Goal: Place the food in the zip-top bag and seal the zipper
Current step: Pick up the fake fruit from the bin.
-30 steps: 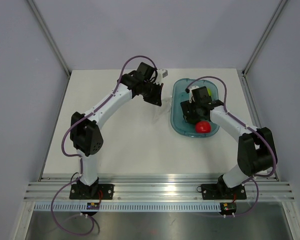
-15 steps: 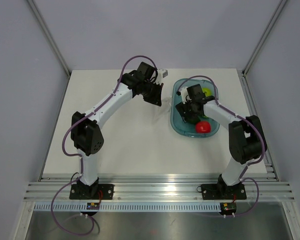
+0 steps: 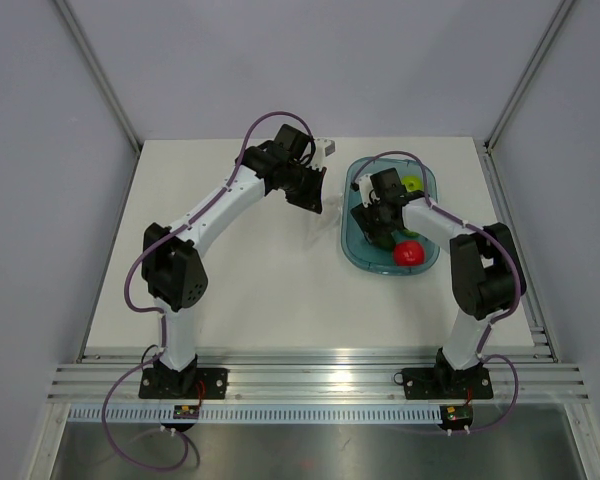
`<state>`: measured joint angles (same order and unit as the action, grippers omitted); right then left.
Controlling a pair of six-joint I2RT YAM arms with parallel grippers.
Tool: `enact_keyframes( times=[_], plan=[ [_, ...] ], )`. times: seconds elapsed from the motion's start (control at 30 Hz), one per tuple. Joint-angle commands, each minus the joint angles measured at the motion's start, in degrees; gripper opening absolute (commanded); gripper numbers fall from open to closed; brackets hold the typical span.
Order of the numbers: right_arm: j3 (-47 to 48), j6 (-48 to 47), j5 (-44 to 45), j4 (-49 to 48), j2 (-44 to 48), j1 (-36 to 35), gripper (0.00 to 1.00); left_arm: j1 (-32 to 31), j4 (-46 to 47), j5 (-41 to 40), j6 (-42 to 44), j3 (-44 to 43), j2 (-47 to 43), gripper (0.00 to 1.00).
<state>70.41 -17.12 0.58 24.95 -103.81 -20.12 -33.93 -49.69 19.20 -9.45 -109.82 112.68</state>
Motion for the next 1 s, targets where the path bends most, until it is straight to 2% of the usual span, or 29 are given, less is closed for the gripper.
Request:
enact_keyframes(
  times=[0.0, 0.13, 0.23, 0.47, 0.57, 0.77, 0.97],
  plan=[
    [1.48, 1.21, 1.09, 0.18, -0.87, 0.17, 0.69, 0.27, 1.26, -0.57, 0.66, -1.63, -0.80, 0.00],
    [2.53, 4.54, -0.04, 0.63, -0.52, 1.48, 0.53, 0.36, 1.53, -0.48, 0.66, -1.36, -0.80, 0.00],
    [-0.08, 8.67, -1.71, -3.40, 4.91, 2.19, 0.49, 0.36, 1.62, -0.31, 0.58, -1.19, -0.71, 0.00],
    [-9.93, 20.54, -1.63, -18.34, 22.48, 2.28, 0.48, 0.45, 2.05, 0.40, 0.40, -1.01, -0.71, 0.00],
    [-16.96, 26.86, -3.21, -33.33, 29.07, 2.19, 0.47, 0.45, 1.97, 0.49, 0.40, -0.92, -0.80, 0.00],
    [-26.37, 34.17, -4.54, -52.95, 34.55, -0.18, 0.48, 0.62, 1.97, 1.01, 0.40, -0.92, -0.80, 0.00],
    [-29.54, 34.88, 1.44, -64.74, 34.64, -6.95, 0.49, 0.71, 1.79, 1.89, -0.48, -1.89, 0.25, 0.00]
  ],
)
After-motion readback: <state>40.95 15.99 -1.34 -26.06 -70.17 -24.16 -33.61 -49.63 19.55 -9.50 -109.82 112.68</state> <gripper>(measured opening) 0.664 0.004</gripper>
